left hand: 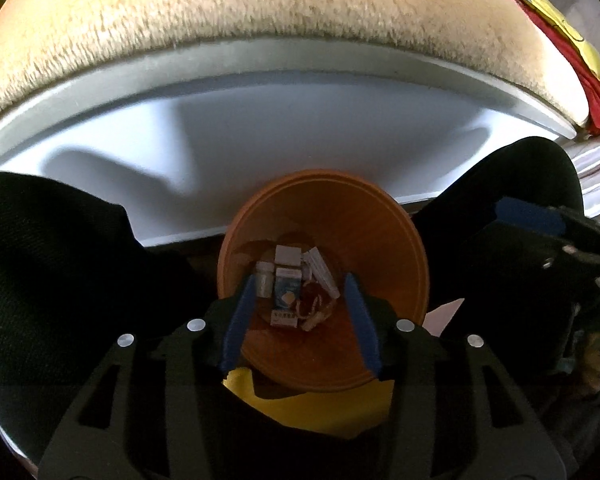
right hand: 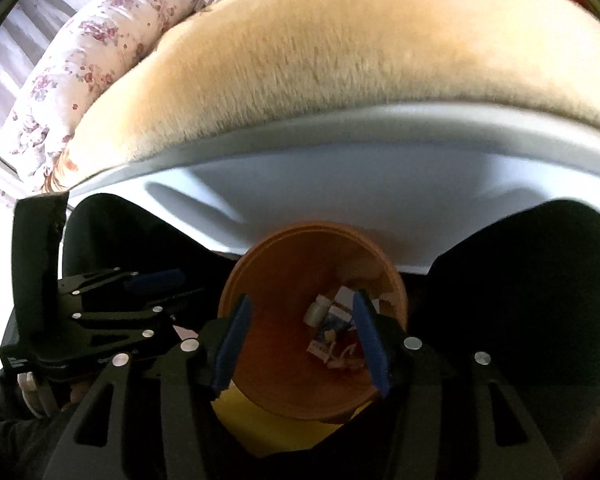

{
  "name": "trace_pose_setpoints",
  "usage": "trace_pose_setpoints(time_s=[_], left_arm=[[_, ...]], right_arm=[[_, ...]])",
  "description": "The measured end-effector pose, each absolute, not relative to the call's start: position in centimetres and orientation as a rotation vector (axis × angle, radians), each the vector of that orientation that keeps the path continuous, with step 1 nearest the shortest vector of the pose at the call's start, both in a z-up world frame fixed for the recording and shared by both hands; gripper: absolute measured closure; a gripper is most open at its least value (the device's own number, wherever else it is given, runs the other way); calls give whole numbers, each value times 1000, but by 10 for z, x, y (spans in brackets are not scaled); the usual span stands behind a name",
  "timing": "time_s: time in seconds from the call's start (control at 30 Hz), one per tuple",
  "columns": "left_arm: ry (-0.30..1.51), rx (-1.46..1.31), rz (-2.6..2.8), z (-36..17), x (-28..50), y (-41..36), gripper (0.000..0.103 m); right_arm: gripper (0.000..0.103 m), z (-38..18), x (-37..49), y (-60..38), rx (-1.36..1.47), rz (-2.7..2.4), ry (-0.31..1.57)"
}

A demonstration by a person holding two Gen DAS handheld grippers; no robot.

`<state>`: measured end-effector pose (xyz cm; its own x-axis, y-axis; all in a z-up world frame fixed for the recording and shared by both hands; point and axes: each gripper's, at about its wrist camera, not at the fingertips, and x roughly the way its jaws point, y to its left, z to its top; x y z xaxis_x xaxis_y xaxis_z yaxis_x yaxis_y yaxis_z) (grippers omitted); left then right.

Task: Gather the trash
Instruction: 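Raise both tools back over the bed toward the bottles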

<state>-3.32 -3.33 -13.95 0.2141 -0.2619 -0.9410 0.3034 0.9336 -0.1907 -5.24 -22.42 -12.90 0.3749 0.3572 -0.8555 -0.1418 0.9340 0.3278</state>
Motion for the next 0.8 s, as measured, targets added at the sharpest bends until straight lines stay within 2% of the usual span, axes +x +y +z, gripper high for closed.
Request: trace_pose_setpoints(time_s=[0.1,0.17,0.2,0.27,0.3,0.43,0.6,0.8], left_arm=[[1220,85,-405,-112,-29,-33,56],[1143,96,-430,-87,-28,-32,55],[1102,94,-446,-73,-27,-30,53],[1002,97,-446,-44,-25,-24,37],[943,97,-442,-29,-24,-21,36],[831,75,-399,1,-6,-12,36],[789,-20,-354,14,26,-3,35],[808,-74,-358,10,40,-3,35]], right_arm=[[50,-101,-47,-229,223,367,1118],[41,-71,-36,-234,197,391,1065],[39,-56,-29,-237,184,395,1030],[38,-35,-12,-241,159,400,984],[38,-28,-5,-242,150,398,968],[38,-3,41,-244,84,379,883],[38,9,114,-237,-3,380,841],[38,2,203,-224,-122,414,904]])
